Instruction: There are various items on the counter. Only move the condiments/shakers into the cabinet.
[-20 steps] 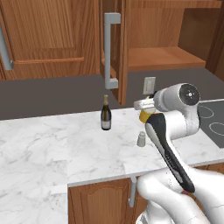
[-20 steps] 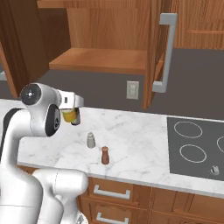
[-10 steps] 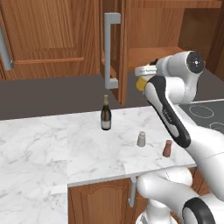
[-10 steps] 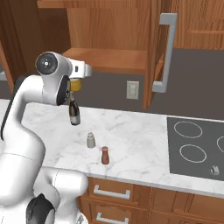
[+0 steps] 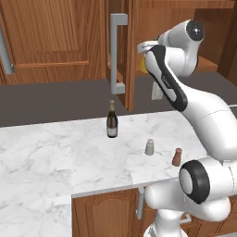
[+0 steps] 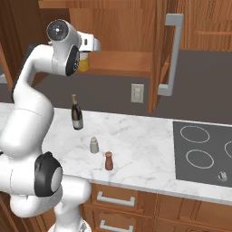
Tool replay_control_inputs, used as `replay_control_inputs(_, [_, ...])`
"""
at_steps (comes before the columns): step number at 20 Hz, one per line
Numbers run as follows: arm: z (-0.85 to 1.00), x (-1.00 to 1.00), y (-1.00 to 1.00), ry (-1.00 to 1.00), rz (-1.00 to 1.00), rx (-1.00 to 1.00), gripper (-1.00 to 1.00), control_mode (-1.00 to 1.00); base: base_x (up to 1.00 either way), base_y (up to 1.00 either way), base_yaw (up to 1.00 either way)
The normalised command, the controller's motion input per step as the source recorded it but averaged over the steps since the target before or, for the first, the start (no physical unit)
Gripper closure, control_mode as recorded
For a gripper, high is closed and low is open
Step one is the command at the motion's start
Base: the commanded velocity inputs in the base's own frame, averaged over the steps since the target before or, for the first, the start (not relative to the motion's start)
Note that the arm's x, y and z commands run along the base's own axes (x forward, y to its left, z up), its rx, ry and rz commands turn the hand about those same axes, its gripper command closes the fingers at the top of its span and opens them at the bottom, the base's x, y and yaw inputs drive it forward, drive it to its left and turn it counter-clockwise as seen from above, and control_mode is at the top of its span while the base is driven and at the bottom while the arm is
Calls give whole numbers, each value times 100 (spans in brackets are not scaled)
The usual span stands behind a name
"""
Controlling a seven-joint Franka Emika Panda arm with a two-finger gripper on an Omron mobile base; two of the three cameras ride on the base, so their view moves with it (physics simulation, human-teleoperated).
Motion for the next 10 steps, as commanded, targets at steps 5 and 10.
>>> replay_control_inputs(5, [1, 46, 0, -1, 0, -6, 100, -100, 0, 0, 0])
replay_control_inputs(10, [-6, 57, 0, -2, 0, -5, 100, -100, 0, 0, 0])
